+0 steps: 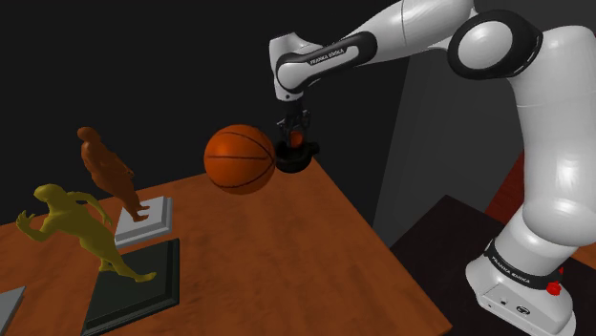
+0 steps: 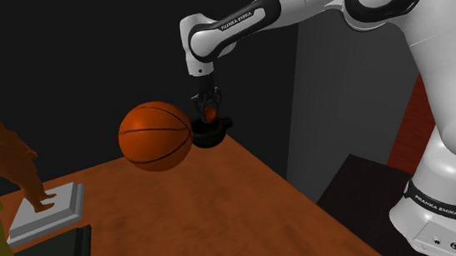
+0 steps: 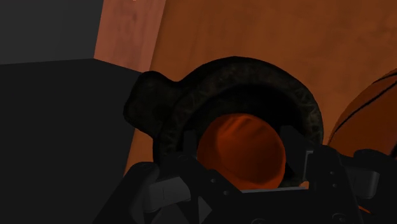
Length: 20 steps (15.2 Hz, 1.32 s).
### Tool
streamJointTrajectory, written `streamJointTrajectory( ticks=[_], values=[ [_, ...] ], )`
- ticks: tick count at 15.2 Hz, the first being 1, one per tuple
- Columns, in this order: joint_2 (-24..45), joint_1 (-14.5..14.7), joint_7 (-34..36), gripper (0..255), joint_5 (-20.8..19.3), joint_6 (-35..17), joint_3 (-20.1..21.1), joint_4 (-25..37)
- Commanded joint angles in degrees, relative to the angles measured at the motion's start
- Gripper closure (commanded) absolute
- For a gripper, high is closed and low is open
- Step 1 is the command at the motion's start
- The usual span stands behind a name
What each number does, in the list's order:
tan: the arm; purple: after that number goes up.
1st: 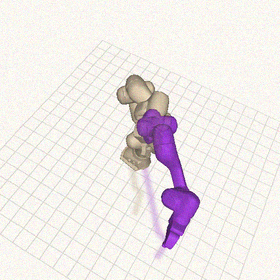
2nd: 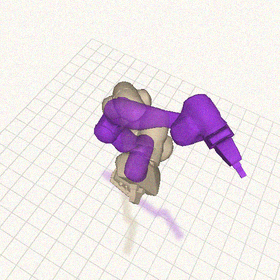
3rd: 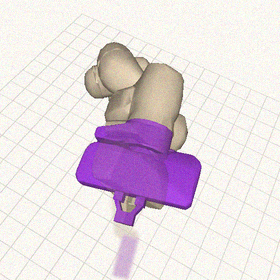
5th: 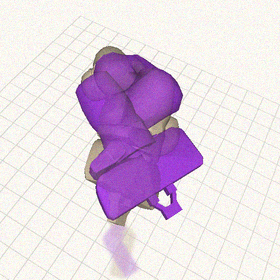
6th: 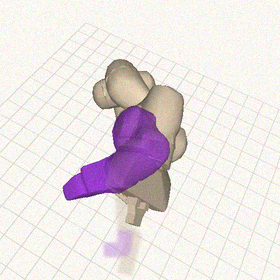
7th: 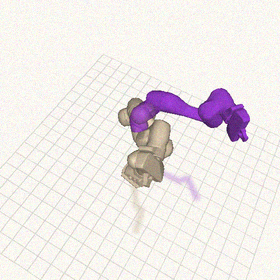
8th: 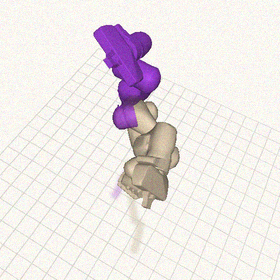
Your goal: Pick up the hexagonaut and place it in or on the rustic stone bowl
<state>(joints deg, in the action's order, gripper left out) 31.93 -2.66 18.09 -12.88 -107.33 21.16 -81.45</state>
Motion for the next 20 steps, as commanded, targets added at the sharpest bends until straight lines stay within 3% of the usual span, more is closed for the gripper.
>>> streamJointTrajectory(
  ticks=[1, 8, 9, 14, 18, 20],
  values=[
    [0.0, 0.0, 0.1, 255, -0.1, -0.7, 0.0, -0.6],
    [0.1, 0.0, 0.1, 255, -0.1, -0.7, 0.0, -0.6],
    [0.1, 0.0, 0.1, 0, -0.1, -0.7, 0.0, -0.6],
    [0.1, 0.0, 0.1, 0, -0.1, -0.7, 0.0, -0.6],
    [-0.7, 0.6, -0.4, 0, 0.5, 6.2, 0.3, 5.7],
    [-0.7, 0.6, -0.4, 0, 0.5, 6.2, 0.3, 5.7]
  ],
)
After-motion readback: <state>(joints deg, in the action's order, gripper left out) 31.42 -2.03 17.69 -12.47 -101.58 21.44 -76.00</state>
